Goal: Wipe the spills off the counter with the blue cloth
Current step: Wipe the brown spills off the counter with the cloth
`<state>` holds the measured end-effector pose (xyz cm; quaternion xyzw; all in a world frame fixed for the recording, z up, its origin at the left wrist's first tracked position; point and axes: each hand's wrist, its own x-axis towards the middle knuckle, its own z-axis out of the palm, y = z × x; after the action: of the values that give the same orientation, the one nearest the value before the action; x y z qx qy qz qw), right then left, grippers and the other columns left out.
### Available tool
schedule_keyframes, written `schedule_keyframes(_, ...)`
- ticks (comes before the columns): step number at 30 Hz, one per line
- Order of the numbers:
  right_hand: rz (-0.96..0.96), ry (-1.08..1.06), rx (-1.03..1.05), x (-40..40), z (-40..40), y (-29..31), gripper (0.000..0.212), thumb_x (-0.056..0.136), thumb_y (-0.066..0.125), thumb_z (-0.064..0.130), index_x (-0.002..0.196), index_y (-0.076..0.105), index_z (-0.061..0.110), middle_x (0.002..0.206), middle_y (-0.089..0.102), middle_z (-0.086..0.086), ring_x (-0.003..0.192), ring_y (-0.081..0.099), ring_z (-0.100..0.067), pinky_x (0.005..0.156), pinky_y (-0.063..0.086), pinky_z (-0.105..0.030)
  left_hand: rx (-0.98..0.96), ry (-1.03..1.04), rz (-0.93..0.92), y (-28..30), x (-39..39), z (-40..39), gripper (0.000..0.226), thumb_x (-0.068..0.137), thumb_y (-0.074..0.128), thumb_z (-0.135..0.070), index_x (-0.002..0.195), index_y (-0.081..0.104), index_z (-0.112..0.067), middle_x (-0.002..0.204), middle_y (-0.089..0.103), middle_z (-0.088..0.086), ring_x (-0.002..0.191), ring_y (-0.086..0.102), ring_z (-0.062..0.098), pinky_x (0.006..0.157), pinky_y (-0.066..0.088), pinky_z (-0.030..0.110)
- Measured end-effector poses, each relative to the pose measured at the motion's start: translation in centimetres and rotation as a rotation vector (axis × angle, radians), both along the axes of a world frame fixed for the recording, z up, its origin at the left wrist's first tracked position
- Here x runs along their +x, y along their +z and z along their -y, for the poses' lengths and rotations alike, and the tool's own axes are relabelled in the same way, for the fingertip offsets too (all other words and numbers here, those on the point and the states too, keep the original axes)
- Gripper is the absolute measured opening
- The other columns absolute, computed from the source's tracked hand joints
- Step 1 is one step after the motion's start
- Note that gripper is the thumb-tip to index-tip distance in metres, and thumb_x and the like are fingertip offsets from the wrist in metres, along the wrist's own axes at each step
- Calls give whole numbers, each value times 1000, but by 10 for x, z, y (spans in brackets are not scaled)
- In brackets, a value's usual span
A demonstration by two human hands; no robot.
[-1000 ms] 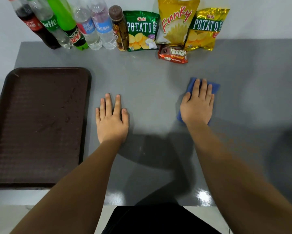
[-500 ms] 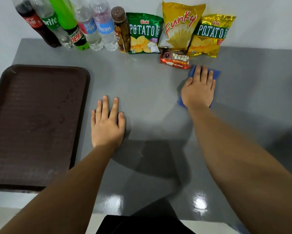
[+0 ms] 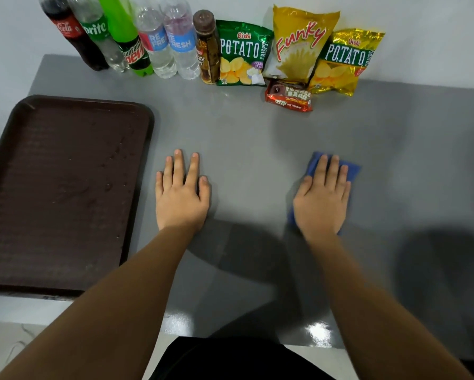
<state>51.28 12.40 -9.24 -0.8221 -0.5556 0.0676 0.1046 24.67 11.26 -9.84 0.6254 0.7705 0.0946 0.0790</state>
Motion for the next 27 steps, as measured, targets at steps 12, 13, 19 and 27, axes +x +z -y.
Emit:
schedule_keyframes(12,9,426,-74,-71,-42,0,61,106,23,37,165,13,22,173,11,-2,160,8,-25,130,8,-44,26,-3,16,-5,-3,1,59,107,32,-45,165,27,-33,175,16,5,162,10,26,130,6,47)
schedule_keyframes(13,9,448,-72,-65,-45,0,61,106,23,37,165,15,23,173,12,-1,160,9,-25,130,8,-43,27,-4,17,-5,-3,1,59,107,32,-46,165,27,-33,175,16,5,162,10,26,130,5,46)
schedule_keyframes(19,19,335,-51,-20,-21,-1,61,106,29,35,164,19,19,172,16,-4,159,13,-26,128,9,-44,15,-6,29,-6,-5,0,61,106,25,-53,164,26,-36,175,15,2,162,8,23,130,4,44)
schedule_keyframes(27,65,264,-32,-10,103,2,61,106,30,35,163,22,16,171,19,-8,157,21,-29,127,18,-46,22,-31,119,5,-6,2,58,107,38,-47,162,37,-27,173,22,9,161,13,28,130,7,47)
